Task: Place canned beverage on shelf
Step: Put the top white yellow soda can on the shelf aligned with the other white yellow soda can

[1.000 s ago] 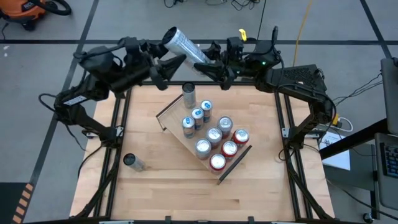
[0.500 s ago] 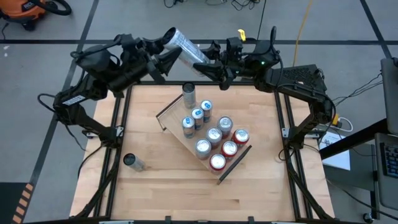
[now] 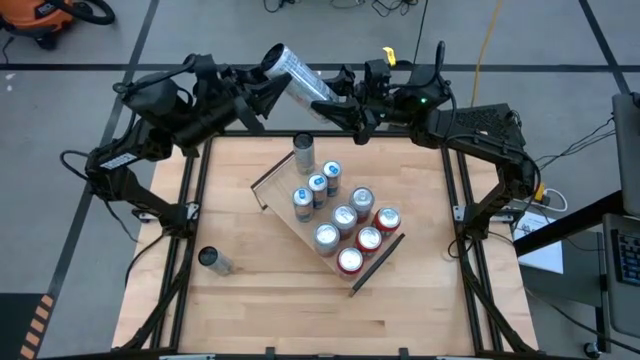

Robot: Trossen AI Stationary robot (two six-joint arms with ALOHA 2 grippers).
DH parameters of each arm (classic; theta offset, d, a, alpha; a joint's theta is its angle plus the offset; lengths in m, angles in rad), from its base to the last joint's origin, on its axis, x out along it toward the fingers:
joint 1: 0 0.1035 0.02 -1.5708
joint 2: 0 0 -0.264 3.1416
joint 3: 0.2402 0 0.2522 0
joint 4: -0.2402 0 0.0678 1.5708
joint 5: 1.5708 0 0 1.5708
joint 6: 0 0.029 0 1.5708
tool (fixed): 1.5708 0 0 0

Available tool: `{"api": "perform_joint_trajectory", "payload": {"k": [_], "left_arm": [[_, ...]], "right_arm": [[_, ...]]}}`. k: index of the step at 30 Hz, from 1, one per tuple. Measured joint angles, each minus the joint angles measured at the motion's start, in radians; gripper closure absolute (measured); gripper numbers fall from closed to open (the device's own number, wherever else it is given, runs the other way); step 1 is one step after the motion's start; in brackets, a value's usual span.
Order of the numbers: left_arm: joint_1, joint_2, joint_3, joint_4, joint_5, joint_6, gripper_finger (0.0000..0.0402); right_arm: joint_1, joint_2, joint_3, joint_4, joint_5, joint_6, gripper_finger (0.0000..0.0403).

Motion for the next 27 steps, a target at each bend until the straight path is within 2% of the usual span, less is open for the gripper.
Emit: {"api": "perform_joint_trajectory", "payload": {"k": [8, 14, 18, 27], "left_arm": [[0.000, 0.000, 0.000, 0.008, -0.005, -0.014, 0.0069], [0.000, 0.000, 0.000, 0.008, -0.006, -0.010, 0.0059], [0.004, 0.000, 0.000, 0.007, -0.007, -0.007, 0.0069], [0.010, 0.000, 0.000, 0.001, -0.012, 0.013, 0.0130]], "right_arm": [[0.000, 0.000, 0.000, -0.006, 0.000, -0.007, 0.0170], [0.000, 0.000, 0.000, -0.006, 0.000, -0.006, 0.0170], [0.000, 0.000, 0.000, -0.008, 0.001, -0.009, 0.0170], [0.000, 0.000, 0.000, -0.024, 0.001, -0.022, 0.0170]]}}
